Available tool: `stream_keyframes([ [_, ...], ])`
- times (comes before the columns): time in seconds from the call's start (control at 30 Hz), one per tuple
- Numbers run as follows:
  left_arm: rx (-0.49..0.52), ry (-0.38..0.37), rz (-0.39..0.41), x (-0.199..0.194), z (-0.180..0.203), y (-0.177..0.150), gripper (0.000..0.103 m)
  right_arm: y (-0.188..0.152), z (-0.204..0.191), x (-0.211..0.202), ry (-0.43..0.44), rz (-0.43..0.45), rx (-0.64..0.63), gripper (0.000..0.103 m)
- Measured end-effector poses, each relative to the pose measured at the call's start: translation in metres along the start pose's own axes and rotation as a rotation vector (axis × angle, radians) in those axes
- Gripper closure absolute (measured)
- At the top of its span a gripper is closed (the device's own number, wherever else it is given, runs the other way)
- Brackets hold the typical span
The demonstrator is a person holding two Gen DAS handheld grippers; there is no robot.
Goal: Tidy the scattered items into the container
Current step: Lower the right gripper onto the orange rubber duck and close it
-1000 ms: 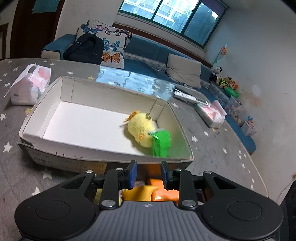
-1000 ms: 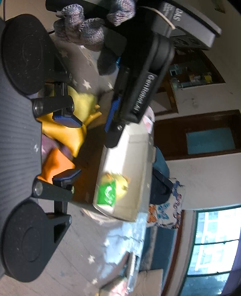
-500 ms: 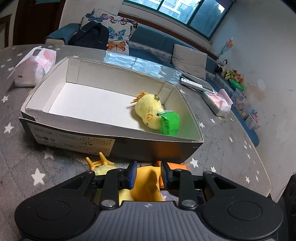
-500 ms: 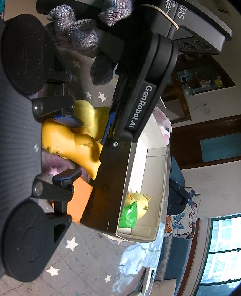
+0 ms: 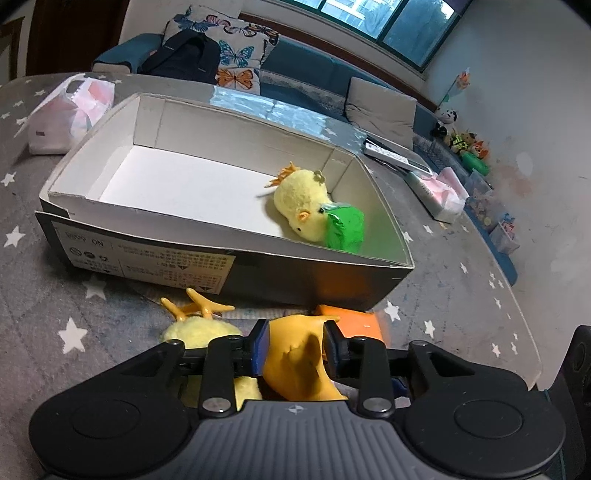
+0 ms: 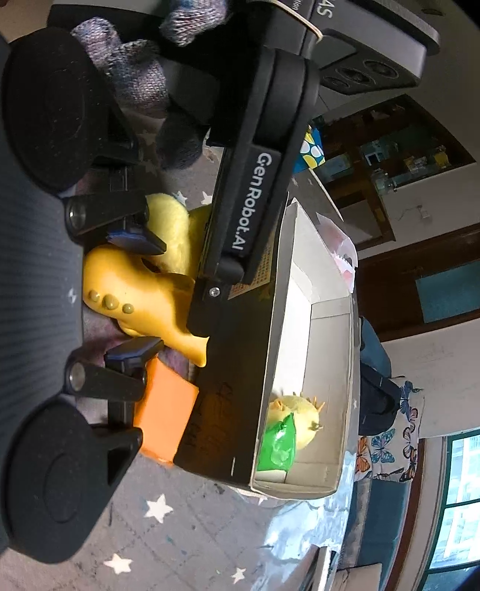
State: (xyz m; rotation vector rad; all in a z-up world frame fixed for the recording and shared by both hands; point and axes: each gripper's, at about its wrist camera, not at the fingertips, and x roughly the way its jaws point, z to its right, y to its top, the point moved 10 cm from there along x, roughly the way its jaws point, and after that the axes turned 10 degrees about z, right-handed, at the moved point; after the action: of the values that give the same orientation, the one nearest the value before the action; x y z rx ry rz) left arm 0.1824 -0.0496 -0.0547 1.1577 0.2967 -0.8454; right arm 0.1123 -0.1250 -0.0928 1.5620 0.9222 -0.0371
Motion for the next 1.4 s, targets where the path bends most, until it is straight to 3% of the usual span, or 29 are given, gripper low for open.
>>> stream_keyframes([
  [0.23,-0.048,-0.035,-0.032,0.005,0.003,-0.006,0.064,0.002,0.006,-0.014,-0.02,-0.009,-0.041,0.055],
  [0.43,0.003,-0.001,-0.027,0.01,0.008,-0.009,0.064,0.003,0.007,-0.009,-0.018,-0.016,-0.027,0.055],
  [0.73,-0.03,0.018,-0.038,0.009,0.004,-0.01,0.063,-0.003,0.015,0.0,-0.009,-0.025,0.056,0.056],
  [1.4,-0.01,0.033,-0.021,0.007,0.008,-0.014,0.062,-0.005,0.018,-0.002,-0.013,-0.032,0.079,0.057],
])
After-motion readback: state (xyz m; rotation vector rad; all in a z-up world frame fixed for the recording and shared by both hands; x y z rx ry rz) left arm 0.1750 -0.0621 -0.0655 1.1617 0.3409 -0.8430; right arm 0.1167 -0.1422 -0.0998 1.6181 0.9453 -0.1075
